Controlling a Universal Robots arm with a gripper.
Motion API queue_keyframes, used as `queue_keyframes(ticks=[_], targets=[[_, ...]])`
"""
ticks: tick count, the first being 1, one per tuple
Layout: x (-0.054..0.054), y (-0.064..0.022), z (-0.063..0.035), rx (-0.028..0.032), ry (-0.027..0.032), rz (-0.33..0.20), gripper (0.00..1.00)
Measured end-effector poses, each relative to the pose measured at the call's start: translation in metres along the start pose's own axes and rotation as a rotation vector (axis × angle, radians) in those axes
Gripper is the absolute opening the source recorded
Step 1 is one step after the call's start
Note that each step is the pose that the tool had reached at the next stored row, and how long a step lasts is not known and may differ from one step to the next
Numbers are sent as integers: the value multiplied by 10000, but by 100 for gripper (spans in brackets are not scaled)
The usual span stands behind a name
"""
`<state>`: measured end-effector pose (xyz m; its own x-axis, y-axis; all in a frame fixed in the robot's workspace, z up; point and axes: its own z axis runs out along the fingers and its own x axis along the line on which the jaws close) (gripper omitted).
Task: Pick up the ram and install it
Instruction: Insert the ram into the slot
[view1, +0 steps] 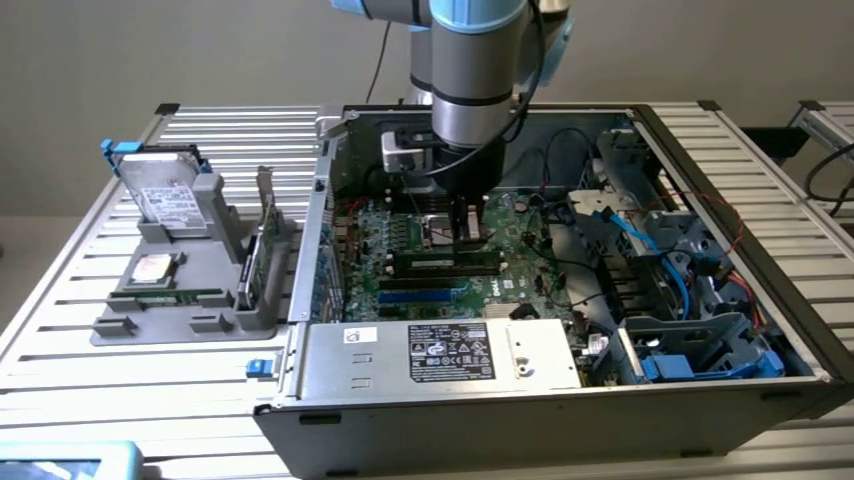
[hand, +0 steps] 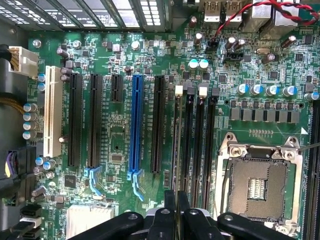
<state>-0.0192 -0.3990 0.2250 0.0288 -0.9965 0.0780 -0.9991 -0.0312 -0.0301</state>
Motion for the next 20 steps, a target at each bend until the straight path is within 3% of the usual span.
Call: queue_keyframes(ticks=[12,15,16,20], targets=[[-4,3,28,13,-2,4,13],[-1,2,-2,14,1,4,15],[0,2,-14,13,1,4,22],[6,-4,-92,12,1,4,22]])
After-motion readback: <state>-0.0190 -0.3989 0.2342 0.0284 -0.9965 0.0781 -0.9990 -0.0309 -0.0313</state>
